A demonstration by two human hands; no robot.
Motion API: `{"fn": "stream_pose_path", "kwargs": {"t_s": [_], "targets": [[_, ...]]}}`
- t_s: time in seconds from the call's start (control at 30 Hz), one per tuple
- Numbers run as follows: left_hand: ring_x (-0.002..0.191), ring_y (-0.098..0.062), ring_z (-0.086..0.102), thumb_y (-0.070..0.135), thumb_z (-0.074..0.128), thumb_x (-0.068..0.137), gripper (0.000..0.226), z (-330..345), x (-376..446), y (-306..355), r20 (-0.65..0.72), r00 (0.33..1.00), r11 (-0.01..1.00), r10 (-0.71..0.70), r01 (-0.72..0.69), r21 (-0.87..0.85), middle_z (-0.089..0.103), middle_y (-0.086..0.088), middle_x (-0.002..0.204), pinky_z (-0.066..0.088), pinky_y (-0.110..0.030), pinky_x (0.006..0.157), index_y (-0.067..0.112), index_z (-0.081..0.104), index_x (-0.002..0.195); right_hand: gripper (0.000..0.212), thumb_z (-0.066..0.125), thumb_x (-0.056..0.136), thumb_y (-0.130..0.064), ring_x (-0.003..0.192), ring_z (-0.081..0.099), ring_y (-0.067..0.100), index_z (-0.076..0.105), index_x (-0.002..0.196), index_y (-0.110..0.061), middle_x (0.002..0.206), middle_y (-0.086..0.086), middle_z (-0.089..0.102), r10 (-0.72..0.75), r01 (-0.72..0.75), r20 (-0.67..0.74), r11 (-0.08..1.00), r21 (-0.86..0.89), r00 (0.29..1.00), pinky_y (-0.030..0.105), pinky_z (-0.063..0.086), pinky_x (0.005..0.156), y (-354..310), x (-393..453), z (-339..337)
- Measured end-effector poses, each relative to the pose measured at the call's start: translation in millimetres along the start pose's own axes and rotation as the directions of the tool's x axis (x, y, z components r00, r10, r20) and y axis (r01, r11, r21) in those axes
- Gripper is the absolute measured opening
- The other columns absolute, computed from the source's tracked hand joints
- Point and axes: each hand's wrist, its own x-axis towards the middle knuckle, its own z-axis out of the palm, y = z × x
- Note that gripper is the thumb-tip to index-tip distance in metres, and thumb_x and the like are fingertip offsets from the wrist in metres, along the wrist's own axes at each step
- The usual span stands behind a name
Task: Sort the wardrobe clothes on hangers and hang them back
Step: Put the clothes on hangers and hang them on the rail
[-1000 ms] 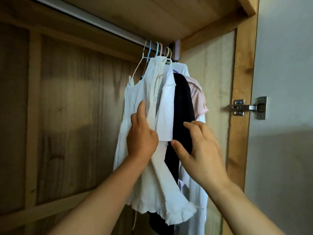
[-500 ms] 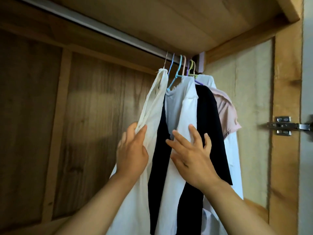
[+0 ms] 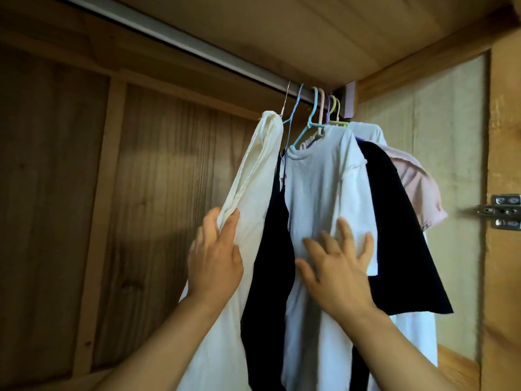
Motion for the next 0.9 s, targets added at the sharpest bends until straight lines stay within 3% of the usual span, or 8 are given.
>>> {"fn": "stream_pose_path", "kwargs": {"t_s": [0.2, 0.33, 0.43, 0.5, 0.63, 0.73, 0.83, 0.9], "targets": [[0.097, -0.039, 0.06, -0.007, 0.072, 0.063, 0.07, 2, 1, -1, -0.019, 0.999, 0.998, 0.037, -0.038, -0.045, 0.046, -0.018, 0.129, 0.054, -0.043, 0.068, 0.01, 0.052, 0.128, 0.045, 0.039, 0.085, -0.047, 0.13, 0.033, 0.038, 0.062, 0.118, -0.029, 0.109, 0.011, 0.066, -0.144, 0.14, 0.018, 0.982, 0.123, 0.989, 0.059, 0.007, 0.104, -31, 12, 11], [0.098, -0.038, 0.06, -0.007, 0.072, 0.061, 0.073, 5, 3, -5, -0.034, 0.998, 0.998, 0.045, -0.046, -0.048, 0.043, -0.015, 0.13, 0.054, -0.042, 0.07, 0.012, 0.051, 0.128, 0.044, 0.038, 0.085, -0.049, 0.128, 0.032, 0.038, 0.065, 0.116, -0.034, 0.109, 0.013, 0.066, -0.146, 0.142, 0.028, 0.983, 0.114, 0.989, 0.059, 0.01, 0.102, -33, 14, 22], [0.096, -0.038, 0.061, -0.008, 0.073, 0.061, 0.071, 7, 2, -8, -0.03, 0.999, 0.998, 0.032, -0.034, -0.044, 0.047, -0.018, 0.129, 0.053, -0.04, 0.068, 0.01, 0.053, 0.127, 0.048, 0.036, 0.086, -0.049, 0.129, 0.032, 0.032, 0.07, 0.109, -0.024, 0.099, 0.001, 0.068, -0.133, 0.132, 0.011, 0.989, 0.067, 0.991, 0.058, 0.012, 0.101, -30, 14, 31], [0.095, -0.038, 0.062, -0.008, 0.074, 0.061, 0.069, 8, 1, -8, -0.021, 1.0, 0.999, 0.024, -0.024, -0.041, 0.05, -0.021, 0.127, 0.054, -0.04, 0.068, 0.008, 0.055, 0.126, 0.049, 0.035, 0.086, -0.046, 0.128, 0.035, 0.028, 0.072, 0.104, -0.018, 0.095, -0.003, 0.067, -0.088, 0.088, -0.004, 0.995, 0.053, 0.996, 0.057, 0.015, 0.101, -25, 13, 31], [0.095, -0.037, 0.061, -0.011, 0.071, 0.062, 0.069, 11, 2, -6, -0.032, 0.999, 1.0, 0.024, -0.025, -0.02, 0.049, -0.019, 0.127, 0.053, -0.04, 0.069, 0.008, 0.055, 0.127, 0.041, 0.047, 0.082, -0.034, 0.125, 0.038, 0.025, 0.07, 0.099, -0.004, 0.097, 0.01, 0.067, 0.117, -0.117, -0.033, 0.993, 0.01, 0.993, 0.063, 0.031, 0.096, 3, 6, 23], [0.093, -0.037, 0.06, -0.014, 0.066, 0.062, 0.071, 12, 3, -3, -0.061, 0.998, 1.0, 0.013, -0.012, 0.016, 0.046, -0.016, 0.128, 0.052, -0.041, 0.066, 0.01, 0.053, 0.128, 0.036, 0.065, 0.079, -0.021, 0.125, 0.039, 0.03, 0.066, 0.105, 0.004, 0.102, 0.019, 0.063, 0.253, -0.254, -0.038, 0.967, -0.036, 0.967, 0.06, 0.021, 0.095, 23, 3, 15], [0.088, -0.039, 0.059, -0.016, 0.06, 0.062, 0.068, 11, 4, 4, -0.096, 0.995, 0.998, -0.018, 0.024, 0.061, 0.05, -0.021, 0.126, 0.05, -0.042, 0.063, 0.006, 0.054, 0.126, 0.038, 0.054, 0.081, -0.022, 0.125, 0.042, 0.036, 0.063, 0.104, 0.007, 0.102, 0.025, 0.06, 0.322, -0.326, -0.055, 0.941, -0.089, 0.945, 0.059, 0.017, 0.096, 32, 2, 7], [0.088, -0.04, 0.058, -0.018, 0.058, 0.061, 0.066, 10, 5, 9, -0.126, 0.991, 0.996, -0.046, 0.055, 0.073, 0.05, -0.022, 0.126, 0.049, -0.042, 0.063, 0.003, 0.053, 0.123, 0.039, 0.049, 0.092, -0.022, 0.135, 0.031, 0.037, 0.057, 0.117, 0.006, 0.118, 0.025, 0.055, 0.431, -0.43, 0.001, 0.9, -0.066, 0.902, 0.058, 0.014, 0.102, 35, 2, -2]]}}
